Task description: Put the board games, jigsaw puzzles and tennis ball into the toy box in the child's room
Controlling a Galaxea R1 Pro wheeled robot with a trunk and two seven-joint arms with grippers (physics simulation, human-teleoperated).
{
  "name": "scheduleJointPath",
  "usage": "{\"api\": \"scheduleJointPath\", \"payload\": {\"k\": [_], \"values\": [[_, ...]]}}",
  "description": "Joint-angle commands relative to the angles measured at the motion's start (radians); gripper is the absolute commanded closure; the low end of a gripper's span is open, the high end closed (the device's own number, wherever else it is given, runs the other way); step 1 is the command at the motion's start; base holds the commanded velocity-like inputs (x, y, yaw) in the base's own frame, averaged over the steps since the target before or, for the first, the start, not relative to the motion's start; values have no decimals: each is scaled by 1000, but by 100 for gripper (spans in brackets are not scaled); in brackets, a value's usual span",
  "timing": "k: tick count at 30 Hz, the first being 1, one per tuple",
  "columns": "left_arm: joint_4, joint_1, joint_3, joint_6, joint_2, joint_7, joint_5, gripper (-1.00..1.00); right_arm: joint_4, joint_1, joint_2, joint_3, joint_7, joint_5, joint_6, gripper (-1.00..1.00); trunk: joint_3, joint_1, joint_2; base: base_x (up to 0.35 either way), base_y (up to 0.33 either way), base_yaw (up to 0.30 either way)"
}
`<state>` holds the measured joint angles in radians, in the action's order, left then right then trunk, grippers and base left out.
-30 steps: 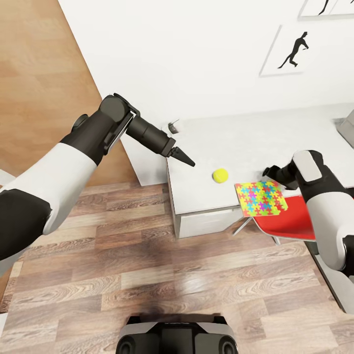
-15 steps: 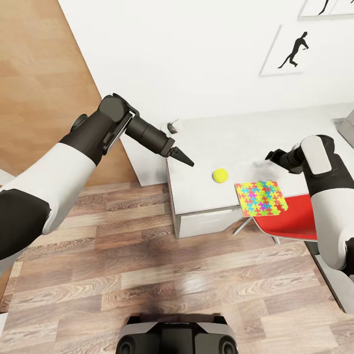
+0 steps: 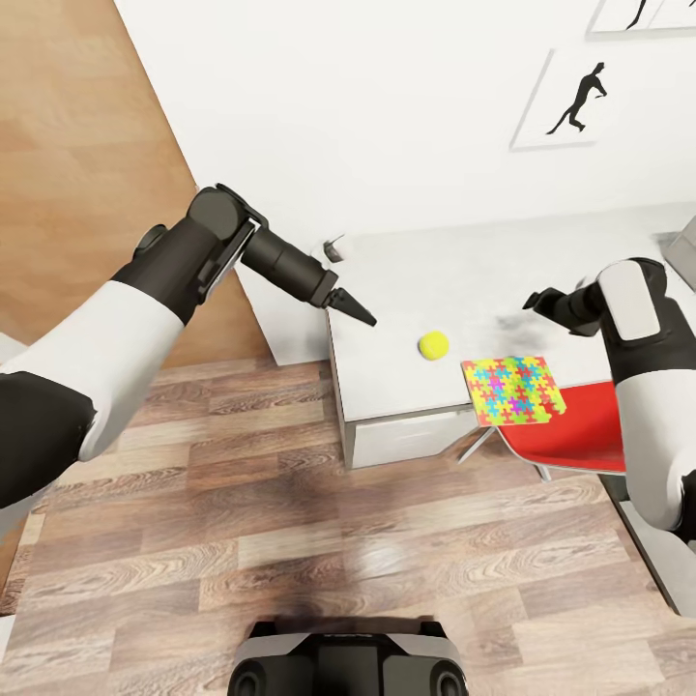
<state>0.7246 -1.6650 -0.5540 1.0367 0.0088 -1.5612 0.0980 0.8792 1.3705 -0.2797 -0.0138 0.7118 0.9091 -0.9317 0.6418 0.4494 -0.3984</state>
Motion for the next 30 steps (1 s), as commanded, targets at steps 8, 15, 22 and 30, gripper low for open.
{"api": "scheduleJointPath", "payload": {"k": [8,15,22,30], "values": [[1,-1,-2,11,8,-10,9,-100,27,-1,-1,0,11,11,-16,-100,-1,1,-2,0,0,0],[1,-1,-3,11,17,-10,9,-100,29,-3,-1,0,11,11,-19,-100,-10,1,-2,0,0,0],[1,-1,-3,11,27,-10,9,-100,29,-4,-1,0,9,11,-21,-100,-22,1,-2,0,0,0],[1,-1,-4,11,47,-10,9,-100,29,-4,-2,0,10,11,-21,-100,-35,1,-2,0,0,0]]}}
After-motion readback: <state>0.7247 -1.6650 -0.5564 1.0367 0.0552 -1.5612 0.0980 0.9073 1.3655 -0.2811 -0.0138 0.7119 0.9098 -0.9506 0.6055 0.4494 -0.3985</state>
